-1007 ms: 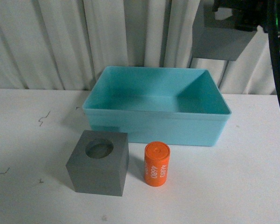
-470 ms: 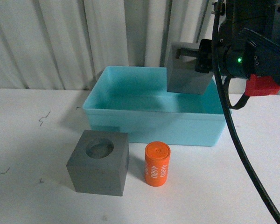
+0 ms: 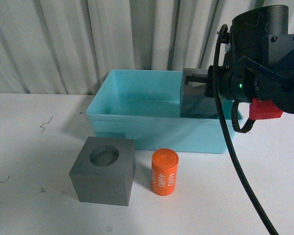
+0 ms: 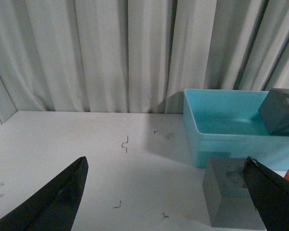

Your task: Place gray and orange parts in blue box

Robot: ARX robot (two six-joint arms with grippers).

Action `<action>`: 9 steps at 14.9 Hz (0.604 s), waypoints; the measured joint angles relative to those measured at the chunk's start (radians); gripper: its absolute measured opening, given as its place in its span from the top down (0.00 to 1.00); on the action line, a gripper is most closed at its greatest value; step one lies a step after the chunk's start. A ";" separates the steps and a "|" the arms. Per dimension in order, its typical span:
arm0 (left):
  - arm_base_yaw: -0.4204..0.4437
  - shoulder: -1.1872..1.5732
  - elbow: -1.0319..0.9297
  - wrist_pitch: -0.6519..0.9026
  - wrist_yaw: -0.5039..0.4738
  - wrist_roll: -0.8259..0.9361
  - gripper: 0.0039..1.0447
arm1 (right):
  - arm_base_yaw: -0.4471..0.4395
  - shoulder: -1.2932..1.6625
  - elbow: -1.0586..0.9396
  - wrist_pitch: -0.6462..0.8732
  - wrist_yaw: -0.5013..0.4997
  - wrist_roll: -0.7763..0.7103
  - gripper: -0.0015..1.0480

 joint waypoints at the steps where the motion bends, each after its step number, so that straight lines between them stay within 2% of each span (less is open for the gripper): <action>1: 0.000 0.000 0.000 0.000 0.000 0.000 0.06 | 0.000 0.000 0.000 0.009 -0.003 -0.002 0.71; 3: 0.000 0.000 0.000 0.000 0.000 0.000 0.06 | -0.001 -0.003 -0.003 0.032 0.001 -0.002 0.51; 5: 0.000 0.000 0.000 0.000 0.000 0.000 0.06 | -0.032 -0.179 -0.142 0.125 0.069 -0.016 0.08; 7: 0.000 0.000 0.000 0.000 0.000 0.000 0.06 | -0.056 -0.428 -0.301 0.145 0.093 -0.015 0.07; 9: 0.000 0.000 0.000 0.000 0.000 0.000 0.06 | -0.067 -0.753 -0.542 0.026 0.117 0.033 0.06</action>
